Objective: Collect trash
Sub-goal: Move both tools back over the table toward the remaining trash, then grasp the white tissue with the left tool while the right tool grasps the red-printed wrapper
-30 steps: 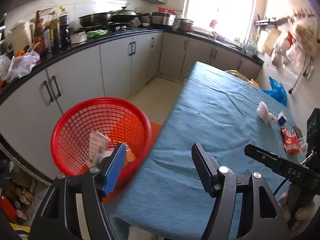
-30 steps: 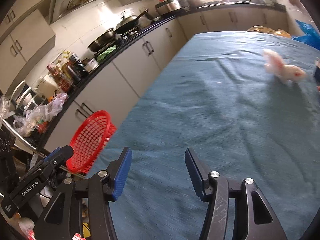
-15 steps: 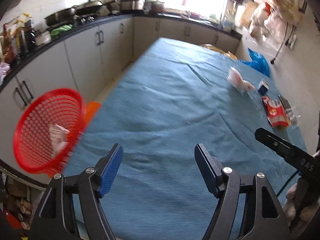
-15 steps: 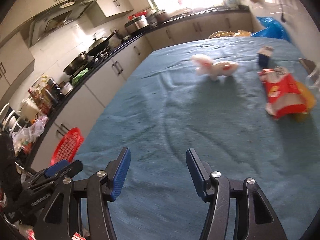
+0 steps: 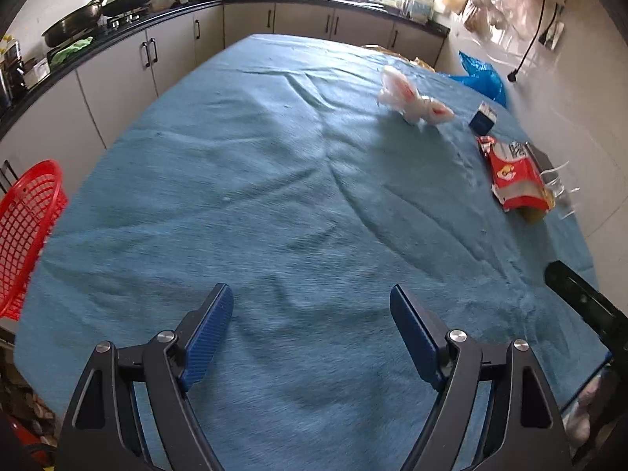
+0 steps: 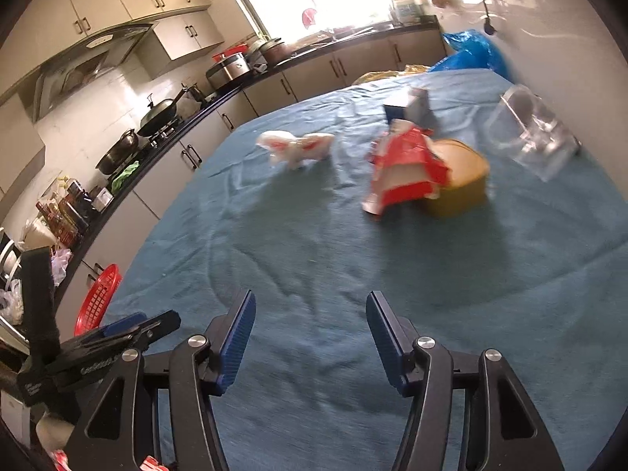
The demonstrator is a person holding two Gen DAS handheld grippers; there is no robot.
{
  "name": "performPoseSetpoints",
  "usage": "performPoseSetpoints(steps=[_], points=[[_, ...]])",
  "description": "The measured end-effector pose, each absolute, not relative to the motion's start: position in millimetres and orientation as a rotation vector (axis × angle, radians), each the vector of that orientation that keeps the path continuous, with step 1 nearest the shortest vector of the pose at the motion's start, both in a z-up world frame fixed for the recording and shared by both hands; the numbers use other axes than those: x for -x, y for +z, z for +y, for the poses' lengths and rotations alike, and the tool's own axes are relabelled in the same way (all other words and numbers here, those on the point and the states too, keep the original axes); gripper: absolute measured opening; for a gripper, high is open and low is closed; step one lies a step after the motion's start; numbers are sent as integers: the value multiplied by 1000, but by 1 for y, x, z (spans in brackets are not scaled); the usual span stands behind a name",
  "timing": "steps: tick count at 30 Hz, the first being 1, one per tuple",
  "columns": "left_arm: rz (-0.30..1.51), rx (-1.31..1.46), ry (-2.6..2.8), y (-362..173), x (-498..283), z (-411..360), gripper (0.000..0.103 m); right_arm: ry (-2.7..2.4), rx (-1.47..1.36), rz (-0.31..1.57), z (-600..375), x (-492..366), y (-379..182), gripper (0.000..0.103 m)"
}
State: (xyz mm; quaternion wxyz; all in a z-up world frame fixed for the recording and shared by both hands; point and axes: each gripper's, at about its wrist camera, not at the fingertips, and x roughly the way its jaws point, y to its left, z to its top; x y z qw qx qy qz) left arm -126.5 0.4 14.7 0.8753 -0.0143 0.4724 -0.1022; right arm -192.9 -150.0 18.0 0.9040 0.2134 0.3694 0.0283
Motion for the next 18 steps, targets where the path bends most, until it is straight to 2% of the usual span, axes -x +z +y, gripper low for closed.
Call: performPoseSetpoints(steps=[4,11,18], points=[[947,-43,-172,10,127,-13,82,35,-474,782,-177,201,8,63],[942,-72,-201,6,126,-20,96,-4,-521,793,-214,205,5,63],[977,-65,-277,16,116,-25,97,-38,-473,822,-229,182,13,63]])
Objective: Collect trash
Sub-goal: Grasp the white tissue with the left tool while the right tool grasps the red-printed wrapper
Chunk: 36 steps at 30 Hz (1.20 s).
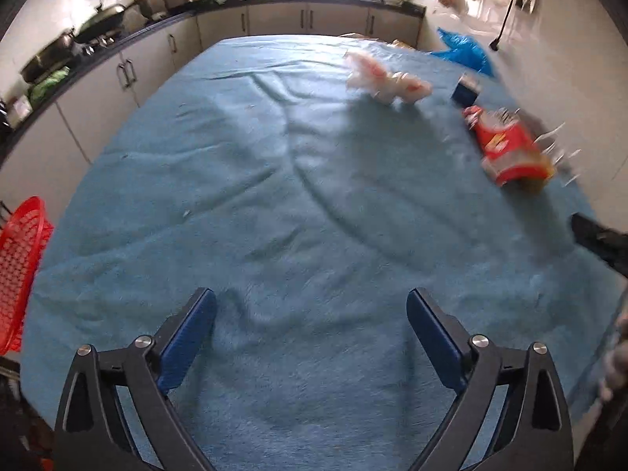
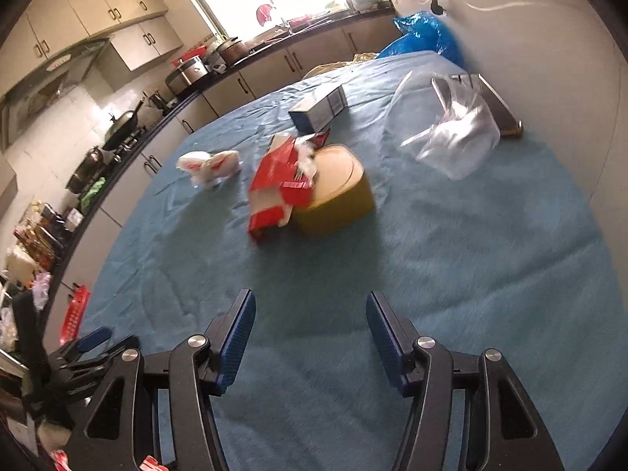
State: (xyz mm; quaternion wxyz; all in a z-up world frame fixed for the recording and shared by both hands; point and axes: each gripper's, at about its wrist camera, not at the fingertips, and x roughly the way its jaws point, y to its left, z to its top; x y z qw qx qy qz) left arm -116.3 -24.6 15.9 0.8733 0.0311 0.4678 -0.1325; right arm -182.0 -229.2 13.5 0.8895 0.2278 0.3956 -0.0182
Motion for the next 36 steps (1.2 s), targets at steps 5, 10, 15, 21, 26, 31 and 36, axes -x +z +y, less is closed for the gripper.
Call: performPoseSetpoints(steps=[5,10,15,21,26,31,36], points=[[911,-22,-301,60,72,-32,97,-35,-451,813,-235,147,34,63],[903,47,-331,74,-6,-56,97,-42,-425,786,-231,104,39,63],[985,145,-346,51,-68,-83,97,-68,-373,763,-222,82,31,63],[1033,153,-341,24,-107,-114,97,-81,-307,720,-215,77,29,63],[1049,171,-382,15,-105,-127,87,-50,-244,706,-204,76,28,63],[1039,166,-432,28,-87,-129,51,-14,-227,711,-196,77,27,37],[1025,116,-459,42,-57,-124,25,94,-278,720,-192,85,25,33]])
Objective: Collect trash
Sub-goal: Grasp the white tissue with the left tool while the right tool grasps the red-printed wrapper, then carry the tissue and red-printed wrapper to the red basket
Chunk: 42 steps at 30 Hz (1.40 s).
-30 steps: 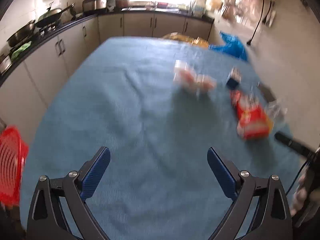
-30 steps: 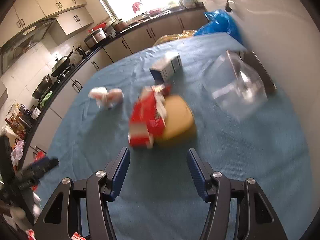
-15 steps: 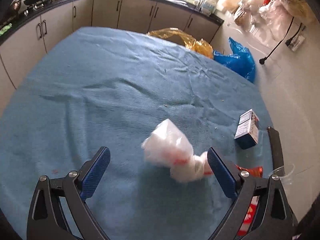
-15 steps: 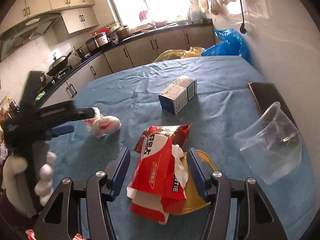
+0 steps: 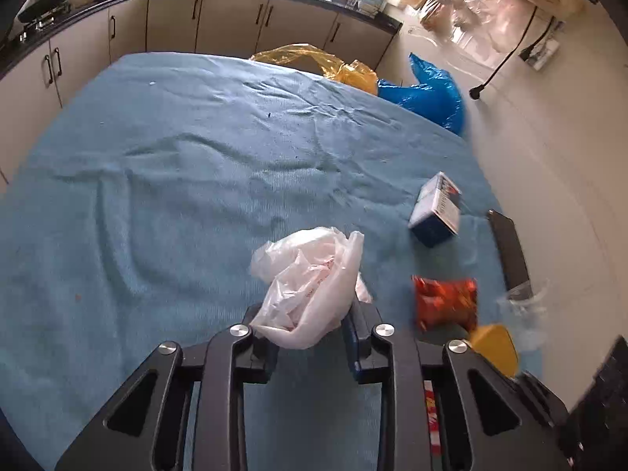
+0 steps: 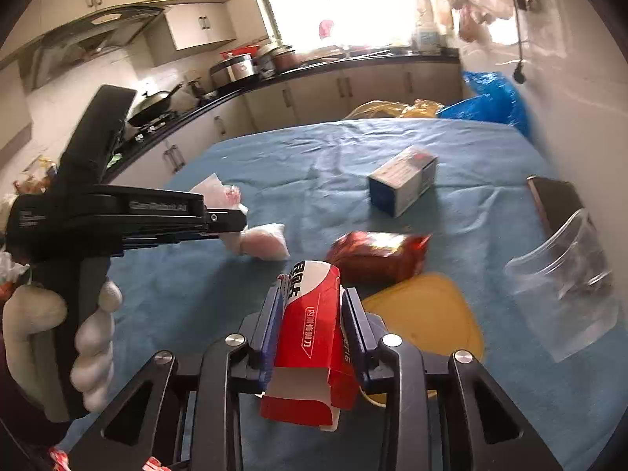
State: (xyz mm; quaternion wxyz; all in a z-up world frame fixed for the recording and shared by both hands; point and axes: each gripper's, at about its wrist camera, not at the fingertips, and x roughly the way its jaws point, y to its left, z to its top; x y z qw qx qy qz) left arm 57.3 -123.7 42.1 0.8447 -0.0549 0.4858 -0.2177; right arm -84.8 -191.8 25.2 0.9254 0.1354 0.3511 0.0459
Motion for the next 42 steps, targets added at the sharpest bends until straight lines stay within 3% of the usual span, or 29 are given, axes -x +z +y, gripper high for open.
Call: performPoseSetpoints(steps=[13,21,42], points=[[958,185,-430,83,31,-35,24,136,-291,700,-173,113,48,33],[823,157,-324,108,100,33,25,189,-313,694,-148,128,61,33],[679,263,119,100,174,234,25,431,-265,756,9,113,71,34]])
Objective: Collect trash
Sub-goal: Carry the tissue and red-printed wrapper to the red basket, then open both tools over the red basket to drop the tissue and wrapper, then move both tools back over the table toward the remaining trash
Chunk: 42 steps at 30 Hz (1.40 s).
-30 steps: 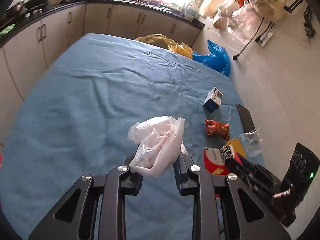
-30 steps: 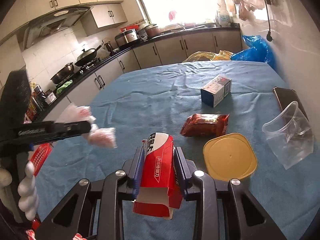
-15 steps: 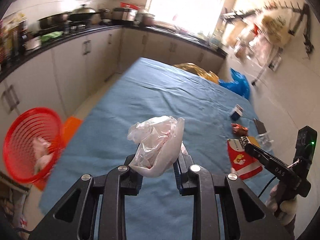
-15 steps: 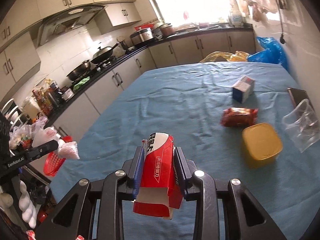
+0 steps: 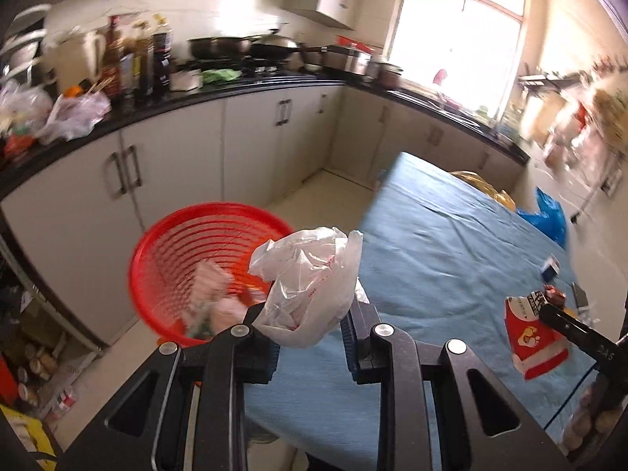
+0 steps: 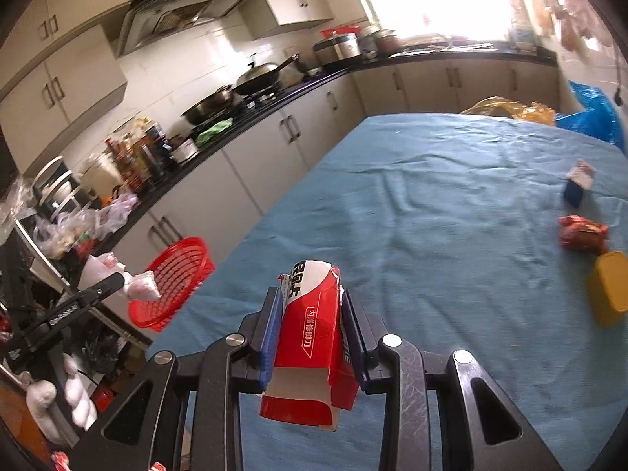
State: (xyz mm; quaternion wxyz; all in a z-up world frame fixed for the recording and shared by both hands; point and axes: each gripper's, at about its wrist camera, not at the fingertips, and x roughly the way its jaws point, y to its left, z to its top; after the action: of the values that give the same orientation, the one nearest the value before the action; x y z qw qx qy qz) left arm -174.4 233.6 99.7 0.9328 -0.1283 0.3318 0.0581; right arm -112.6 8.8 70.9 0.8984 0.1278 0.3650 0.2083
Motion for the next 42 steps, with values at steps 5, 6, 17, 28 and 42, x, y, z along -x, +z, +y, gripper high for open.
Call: performPoseSetpoints(steps=[5,6,17,28,42], points=[[693,336,156,84,176,280,25,486,-260,791,46,98,69,34],[696,342,161,81,175,285,25,502,-261,798,56,94,69,34],[716,370,191,65,151,335,25,646,-199,827,178,49,70,34],[688,343,193,66,145,343,55,683,-194,829,240,12,54,52],[676,193,305,72,162,315,67,579,-213,839,183,35,49,57]])
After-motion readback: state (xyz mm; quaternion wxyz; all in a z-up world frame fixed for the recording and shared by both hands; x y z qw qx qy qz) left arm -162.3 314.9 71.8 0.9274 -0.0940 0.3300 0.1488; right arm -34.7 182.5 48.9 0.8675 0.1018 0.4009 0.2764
